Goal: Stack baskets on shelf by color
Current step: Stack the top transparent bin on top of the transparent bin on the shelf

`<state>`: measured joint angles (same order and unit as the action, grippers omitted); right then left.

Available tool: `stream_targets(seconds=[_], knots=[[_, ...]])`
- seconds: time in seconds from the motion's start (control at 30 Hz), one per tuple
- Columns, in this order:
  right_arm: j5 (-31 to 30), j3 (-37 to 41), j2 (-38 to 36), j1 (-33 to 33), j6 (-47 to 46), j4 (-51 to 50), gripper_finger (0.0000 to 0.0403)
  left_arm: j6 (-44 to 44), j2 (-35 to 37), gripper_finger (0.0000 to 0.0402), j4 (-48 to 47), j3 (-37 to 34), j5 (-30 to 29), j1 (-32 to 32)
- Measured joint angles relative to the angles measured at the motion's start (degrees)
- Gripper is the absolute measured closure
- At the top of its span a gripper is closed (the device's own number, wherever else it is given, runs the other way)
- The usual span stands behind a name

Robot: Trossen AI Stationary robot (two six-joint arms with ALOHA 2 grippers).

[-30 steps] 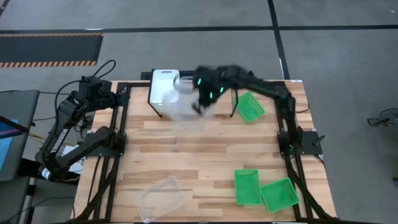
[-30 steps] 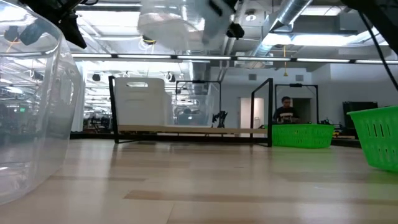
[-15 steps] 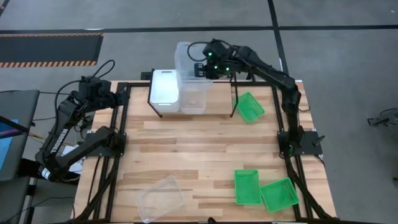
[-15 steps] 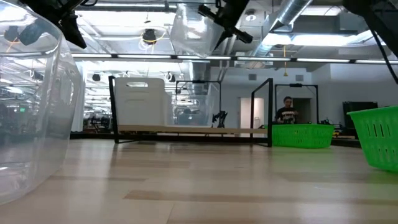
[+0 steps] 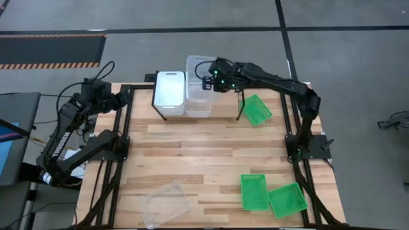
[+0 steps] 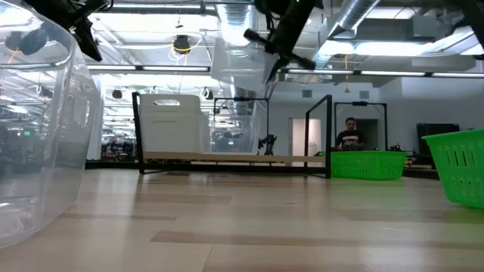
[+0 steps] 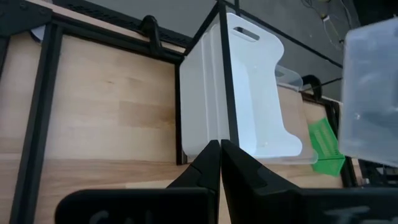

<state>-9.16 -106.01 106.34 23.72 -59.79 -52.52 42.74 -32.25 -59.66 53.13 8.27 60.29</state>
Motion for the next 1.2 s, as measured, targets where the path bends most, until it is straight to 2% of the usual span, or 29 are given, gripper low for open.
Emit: stream_targets(seconds=[0.17, 0.4, 1.2], knots=[[0.02, 3.91, 0.59, -0.04, -1.18, 7.37, 0.04, 0.0, 0.0, 0.0402, 0.0, 0.01, 0.02, 0.0], [0.25, 4.18, 4.57, -0.52, -2.05, 8.79, 0.04, -0.02, 0.0, 0.0402, -0.01, 0.0, 0.04, 0.0], [-1.29, 5.92, 6.56, -0.11, -3.19, 7.88, 0.0395, -0.02, 0.0, 0.0402, 0.02, 0.0, 0.06, 0.0]])
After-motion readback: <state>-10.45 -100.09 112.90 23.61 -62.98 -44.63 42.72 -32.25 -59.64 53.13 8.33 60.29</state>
